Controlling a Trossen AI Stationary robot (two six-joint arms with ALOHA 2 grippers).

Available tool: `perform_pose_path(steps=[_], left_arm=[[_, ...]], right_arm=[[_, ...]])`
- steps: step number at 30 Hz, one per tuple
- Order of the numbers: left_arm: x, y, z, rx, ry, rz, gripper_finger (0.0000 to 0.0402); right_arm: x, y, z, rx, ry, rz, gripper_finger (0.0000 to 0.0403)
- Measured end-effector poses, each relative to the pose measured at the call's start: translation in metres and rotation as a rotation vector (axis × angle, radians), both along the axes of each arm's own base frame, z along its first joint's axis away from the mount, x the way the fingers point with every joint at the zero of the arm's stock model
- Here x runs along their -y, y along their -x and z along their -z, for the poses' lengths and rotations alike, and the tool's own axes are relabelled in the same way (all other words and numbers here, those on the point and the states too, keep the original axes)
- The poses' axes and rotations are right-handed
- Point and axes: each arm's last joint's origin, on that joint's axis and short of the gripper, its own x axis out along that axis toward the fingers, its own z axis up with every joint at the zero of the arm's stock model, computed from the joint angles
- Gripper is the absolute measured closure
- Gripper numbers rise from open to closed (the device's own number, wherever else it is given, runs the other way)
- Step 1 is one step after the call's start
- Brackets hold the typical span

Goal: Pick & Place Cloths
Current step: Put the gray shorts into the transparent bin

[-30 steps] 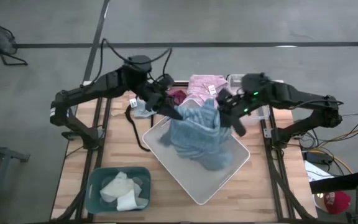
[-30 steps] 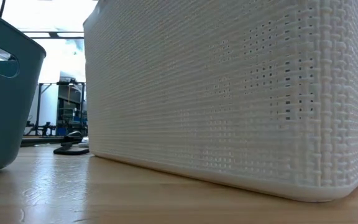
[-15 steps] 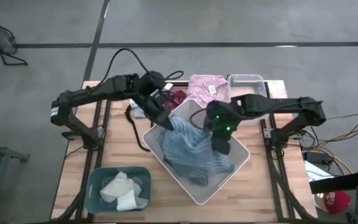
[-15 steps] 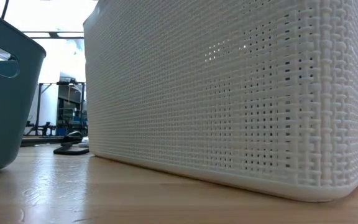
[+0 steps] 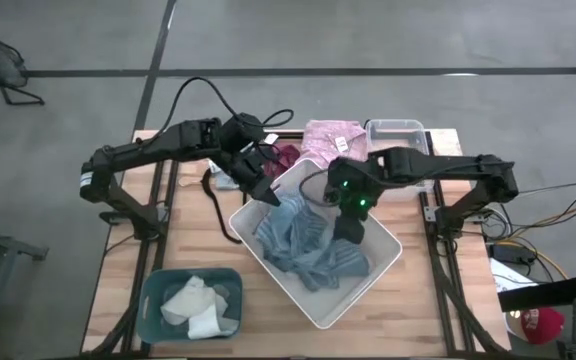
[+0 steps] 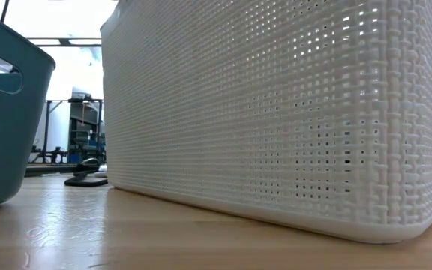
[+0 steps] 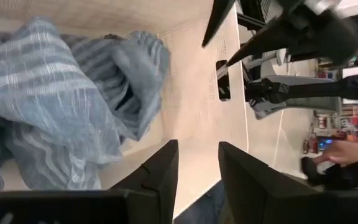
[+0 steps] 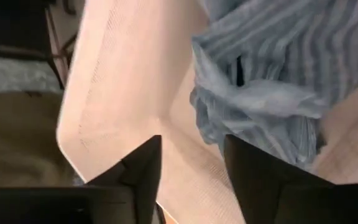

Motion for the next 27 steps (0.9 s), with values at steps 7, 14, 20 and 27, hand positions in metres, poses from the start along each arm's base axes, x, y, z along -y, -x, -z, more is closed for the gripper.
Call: perform_pose_path(steps=[7, 14, 20, 27], left_arm=[[-0.010, 0.001, 0.001, 0.014, -0.109, -0.051, 0.0282], [-0.031, 0.006, 0.001, 0.022, -0.179, -0.106, 0.0282], [-0.057, 0.015, 0.005, -0.050, -0.410, -0.242, 0.0282], [-0.080, 0.029, 0.016, -0.273, -0.718, -0.370, 0.0282]], right_arm=[[0.012, 0.010, -0.035, 0.129, 0.067, 0.076, 0.0189], [0.015, 0.013, -0.054, 0.207, 0.172, 0.120, 0.0170], [0.017, 0.012, -0.056, 0.218, 0.252, 0.178, 0.0158], [0.018, 0.010, -0.059, 0.255, 0.261, 0.191, 0.0149]])
